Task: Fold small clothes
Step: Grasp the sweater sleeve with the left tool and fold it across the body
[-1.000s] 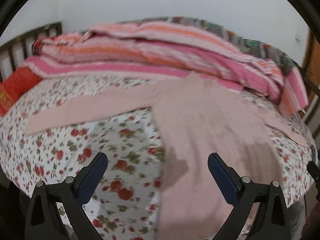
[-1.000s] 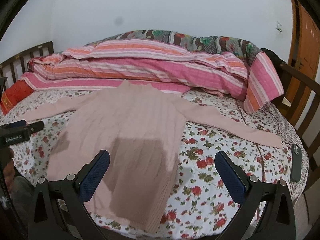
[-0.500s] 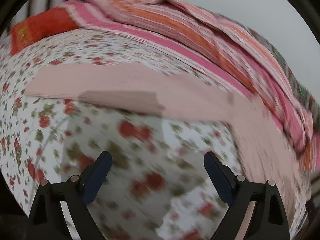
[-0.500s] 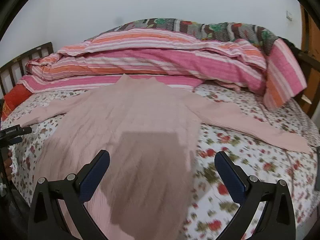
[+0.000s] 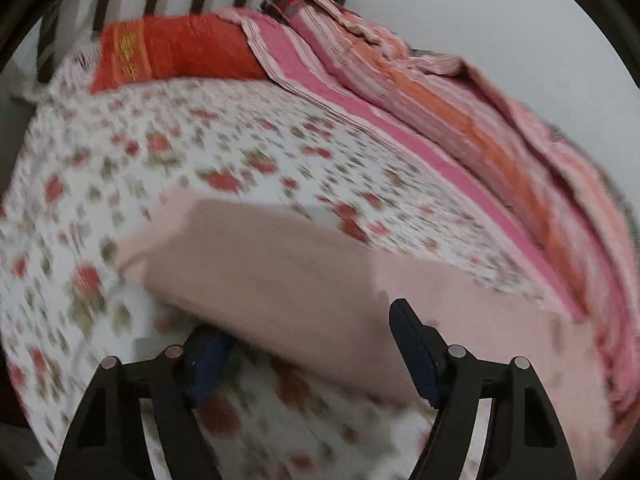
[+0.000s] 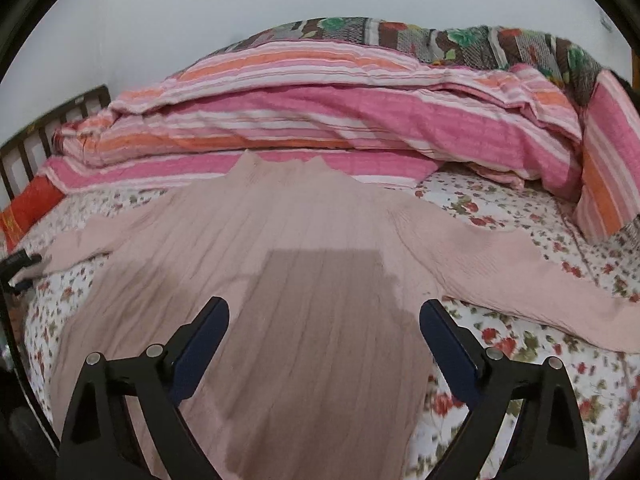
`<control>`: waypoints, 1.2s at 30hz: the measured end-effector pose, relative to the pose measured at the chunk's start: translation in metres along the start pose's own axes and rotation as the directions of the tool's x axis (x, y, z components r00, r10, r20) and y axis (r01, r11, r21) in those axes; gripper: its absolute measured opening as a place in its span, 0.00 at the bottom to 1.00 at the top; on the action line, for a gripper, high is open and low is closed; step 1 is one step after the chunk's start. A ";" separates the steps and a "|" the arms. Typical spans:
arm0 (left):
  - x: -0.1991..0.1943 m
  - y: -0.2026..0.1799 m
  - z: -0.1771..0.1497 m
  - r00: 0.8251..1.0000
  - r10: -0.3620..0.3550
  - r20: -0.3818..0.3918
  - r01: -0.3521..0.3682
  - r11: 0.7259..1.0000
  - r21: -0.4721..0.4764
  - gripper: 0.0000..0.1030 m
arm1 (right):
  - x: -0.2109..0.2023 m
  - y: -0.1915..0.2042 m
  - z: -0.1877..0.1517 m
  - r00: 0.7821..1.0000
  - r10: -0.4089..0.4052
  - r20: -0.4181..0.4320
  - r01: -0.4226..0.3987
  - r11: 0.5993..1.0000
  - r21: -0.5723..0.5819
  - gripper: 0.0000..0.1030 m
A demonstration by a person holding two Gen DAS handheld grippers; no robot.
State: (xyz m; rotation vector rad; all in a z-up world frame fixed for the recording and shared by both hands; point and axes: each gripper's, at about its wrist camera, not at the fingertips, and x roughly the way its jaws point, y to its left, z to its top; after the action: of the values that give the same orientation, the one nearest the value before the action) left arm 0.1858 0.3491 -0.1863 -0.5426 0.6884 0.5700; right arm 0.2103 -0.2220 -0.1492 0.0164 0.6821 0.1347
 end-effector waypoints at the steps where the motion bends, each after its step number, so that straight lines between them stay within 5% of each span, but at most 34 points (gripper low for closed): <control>1: 0.001 -0.001 0.003 0.999 0.038 0.014 -0.038 0.999 0.015 0.53 | 0.004 -0.005 -0.002 1.000 0.006 0.000 -0.006 1.000 0.026 0.92; 3: -0.001 -0.006 0.010 0.996 0.071 0.049 -0.074 0.996 0.056 0.12 | 0.012 -0.015 -0.008 1.000 0.011 -0.025 -0.010 0.998 0.067 0.92; 7: -0.015 -0.042 0.015 0.992 0.058 0.112 -0.072 0.989 0.127 0.07 | 0.011 -0.032 -0.014 0.999 -0.033 -0.042 0.036 0.996 0.076 0.91; 12: -0.055 -0.132 0.002 0.981 -0.131 0.140 0.089 0.958 0.272 0.07 | -0.005 -0.057 -0.011 0.999 -0.050 0.014 0.047 0.988 0.149 0.91; 15: -0.079 -0.203 -0.026 0.959 -0.258 0.120 0.191 0.896 0.401 0.07 | -0.006 -0.070 -0.011 0.999 -0.053 0.007 0.051 0.981 0.185 0.91; 18: -0.098 -0.274 -0.075 0.930 -0.363 0.051 0.282 0.797 0.534 0.07 | -0.010 -0.081 -0.014 0.997 -0.073 0.014 0.069 0.977 0.200 0.91; 22: -0.102 -0.329 -0.145 0.914 -0.404 -0.017 0.320 0.696 0.643 0.07 | -0.019 -0.095 -0.017 0.994 -0.102 0.032 0.093 0.972 0.217 0.91; 25: -0.089 -0.345 -0.186 0.911 -0.389 -0.134 0.370 0.633 0.680 0.09 | -0.026 -0.104 -0.020 0.993 -0.109 0.044 0.096 0.968 0.233 0.91; 28: -0.072 -0.346 -0.200 0.913 -0.340 -0.225 0.398 0.624 0.672 0.10 | -0.027 -0.109 -0.023 0.993 -0.113 0.043 0.100 0.965 0.243 0.91; 31: -0.064 -0.338 -0.195 0.895 -0.348 -0.278 0.444 0.650 0.617 0.24 | -0.021 -0.107 -0.027 0.996 -0.087 0.024 0.078 0.967 0.244 0.91; 34: -0.064 -0.331 -0.196 0.858 -0.400 -0.322 0.512 0.622 0.592 0.47 | -0.008 -0.095 -0.032 0.995 -0.103 -0.011 0.103 0.973 0.205 0.91; 36: -0.068 -0.333 -0.203 0.856 -0.401 -0.326 0.514 0.595 0.618 0.68 | 0.003 -0.089 -0.036 0.993 -0.109 -0.038 0.114 0.976 0.186 0.91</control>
State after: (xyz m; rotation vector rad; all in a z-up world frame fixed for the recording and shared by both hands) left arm 0.2695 -0.0382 -0.1794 -0.0322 0.8091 -0.2507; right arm 0.2007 -0.3111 -0.1841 0.1577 0.7195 -0.0380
